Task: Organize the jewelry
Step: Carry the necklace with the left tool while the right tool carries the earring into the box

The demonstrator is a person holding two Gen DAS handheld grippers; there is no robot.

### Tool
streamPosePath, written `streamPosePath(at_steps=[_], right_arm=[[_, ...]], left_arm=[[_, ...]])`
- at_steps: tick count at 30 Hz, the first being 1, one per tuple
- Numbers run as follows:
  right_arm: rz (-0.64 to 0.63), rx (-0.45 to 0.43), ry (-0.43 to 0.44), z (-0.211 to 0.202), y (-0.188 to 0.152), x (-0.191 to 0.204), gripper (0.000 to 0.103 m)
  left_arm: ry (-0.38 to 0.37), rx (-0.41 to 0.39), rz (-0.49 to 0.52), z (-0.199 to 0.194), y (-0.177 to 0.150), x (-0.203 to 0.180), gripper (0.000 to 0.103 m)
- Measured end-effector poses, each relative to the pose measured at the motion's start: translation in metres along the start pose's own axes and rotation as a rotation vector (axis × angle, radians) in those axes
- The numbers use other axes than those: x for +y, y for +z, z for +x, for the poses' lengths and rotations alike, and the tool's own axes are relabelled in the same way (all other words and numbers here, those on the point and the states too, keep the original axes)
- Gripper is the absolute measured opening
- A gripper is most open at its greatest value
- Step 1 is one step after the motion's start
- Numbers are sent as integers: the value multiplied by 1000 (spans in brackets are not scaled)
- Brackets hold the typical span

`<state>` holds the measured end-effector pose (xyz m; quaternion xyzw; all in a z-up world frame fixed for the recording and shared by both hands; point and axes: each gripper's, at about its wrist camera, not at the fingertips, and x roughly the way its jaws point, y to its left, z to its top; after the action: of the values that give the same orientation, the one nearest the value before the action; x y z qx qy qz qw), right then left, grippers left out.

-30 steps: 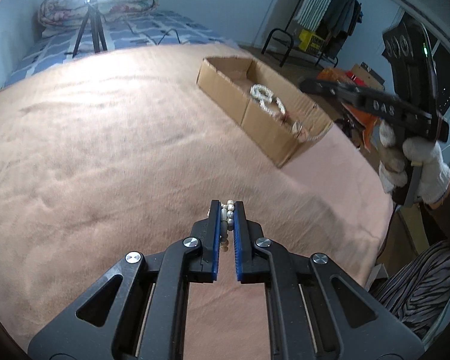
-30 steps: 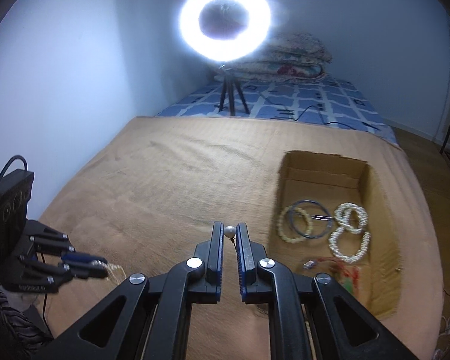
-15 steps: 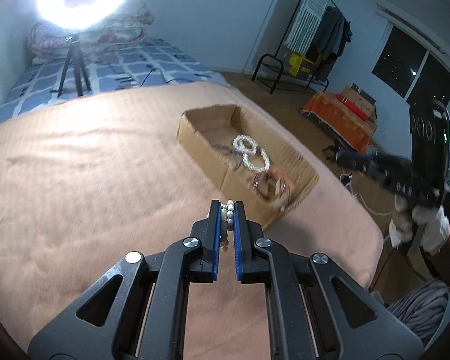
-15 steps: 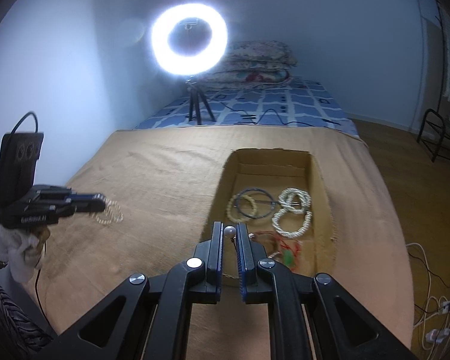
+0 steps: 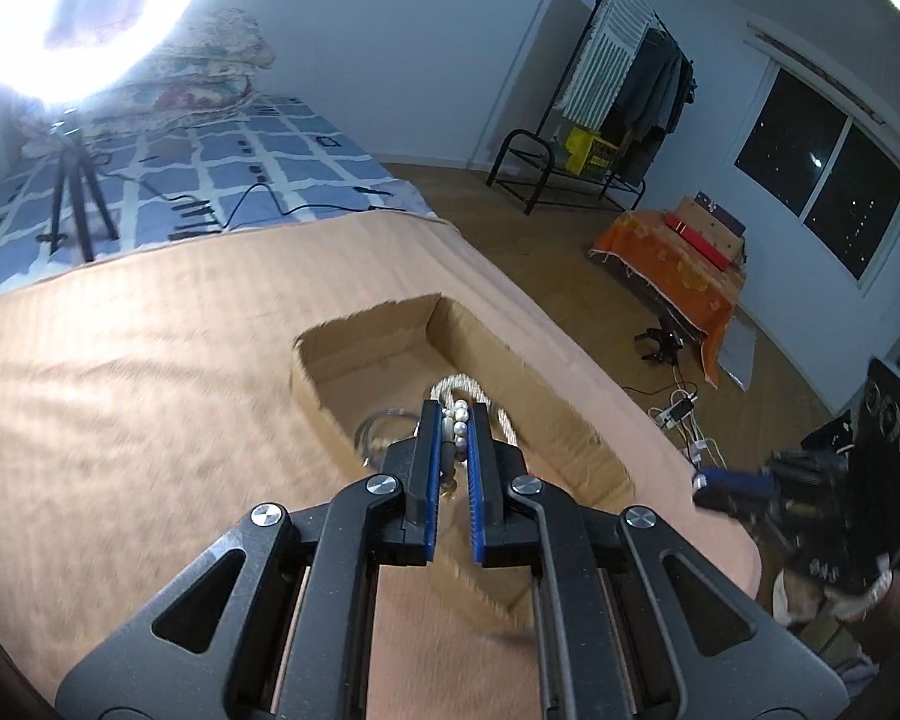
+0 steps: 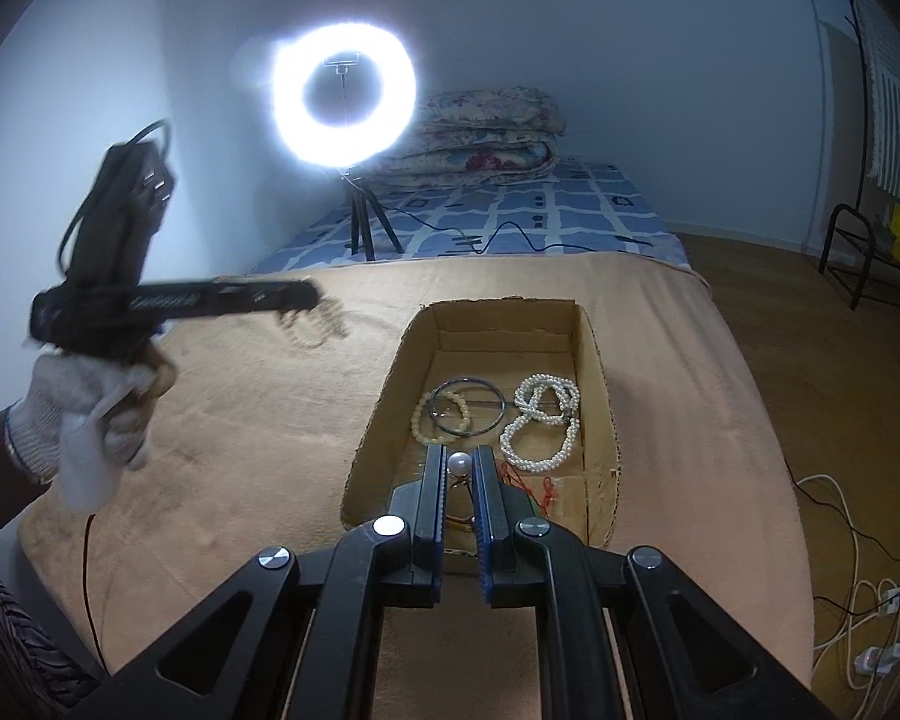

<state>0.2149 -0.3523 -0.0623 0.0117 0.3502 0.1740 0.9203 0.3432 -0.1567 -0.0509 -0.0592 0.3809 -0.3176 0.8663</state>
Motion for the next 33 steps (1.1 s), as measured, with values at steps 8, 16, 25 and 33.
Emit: streamPosePath(at_steps=[8,16,25,33], right_arm=[[-9,3,44,17,2,9,6],[-27,32,93,44,-1,22,6],[-44,70,128,70,-7,36,6],[-43,96,137,82,-14,36,6]], left_arm=[[-1,46,8,54,24,-5,5],[32,111,30,103,29,-7,5],[70,150,51,136,29,-10,5],[79,174,40,151,28,-7,5]])
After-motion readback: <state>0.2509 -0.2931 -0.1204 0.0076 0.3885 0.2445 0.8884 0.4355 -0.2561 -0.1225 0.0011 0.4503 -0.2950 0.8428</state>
